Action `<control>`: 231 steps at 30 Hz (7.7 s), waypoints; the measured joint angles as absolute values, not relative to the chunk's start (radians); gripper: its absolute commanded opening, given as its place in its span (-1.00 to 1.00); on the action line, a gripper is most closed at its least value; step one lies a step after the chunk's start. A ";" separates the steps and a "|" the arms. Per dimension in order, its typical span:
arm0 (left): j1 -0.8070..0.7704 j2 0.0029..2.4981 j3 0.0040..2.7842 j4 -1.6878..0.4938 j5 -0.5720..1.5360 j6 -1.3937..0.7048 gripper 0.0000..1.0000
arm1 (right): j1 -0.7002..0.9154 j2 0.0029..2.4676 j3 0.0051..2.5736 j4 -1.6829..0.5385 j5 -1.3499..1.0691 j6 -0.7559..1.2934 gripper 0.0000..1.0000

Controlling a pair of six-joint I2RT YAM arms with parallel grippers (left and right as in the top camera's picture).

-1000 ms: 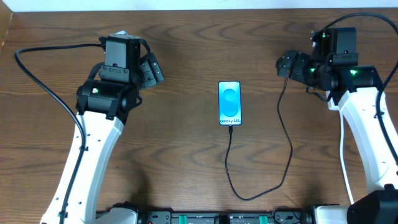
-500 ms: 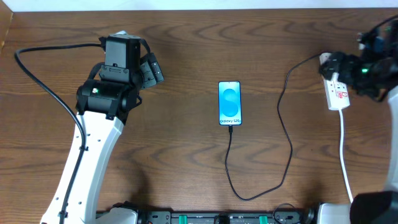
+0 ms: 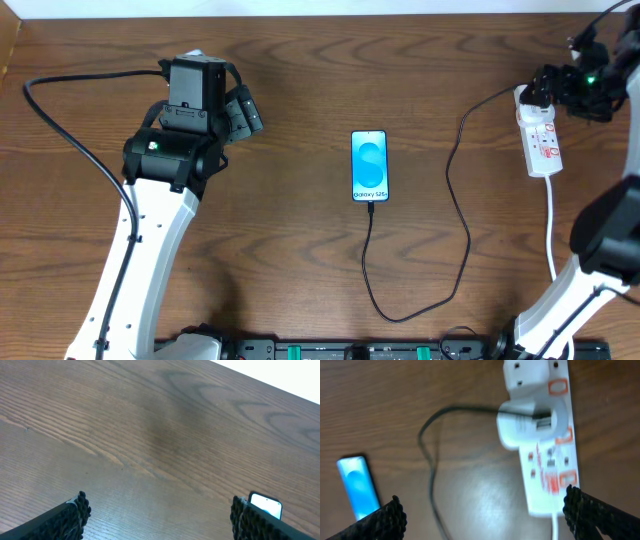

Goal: Plug charger to phone and switch on socket

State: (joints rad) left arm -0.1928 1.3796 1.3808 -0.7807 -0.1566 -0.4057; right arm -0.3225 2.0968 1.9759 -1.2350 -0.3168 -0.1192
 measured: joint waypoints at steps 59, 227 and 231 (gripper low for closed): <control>-0.193 1.380 1.381 -0.781 -0.157 -0.406 0.83 | -0.346 2.301 1.903 -1.035 -0.310 -0.149 0.98; -0.192 0.683 0.107 0.682 -0.262 -0.398 0.84 | -0.377 1.854 2.036 -1.365 -0.200 0.061 0.99; -0.192 0.603 0.042 0.681 -0.273 -0.398 0.84 | -0.377 1.854 2.036 -1.365 -0.200 0.062 0.98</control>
State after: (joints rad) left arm -0.1925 0.6033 0.0418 0.6811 -0.2729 -0.3985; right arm -0.3767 1.8538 2.0357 -1.3651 -0.2001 0.0616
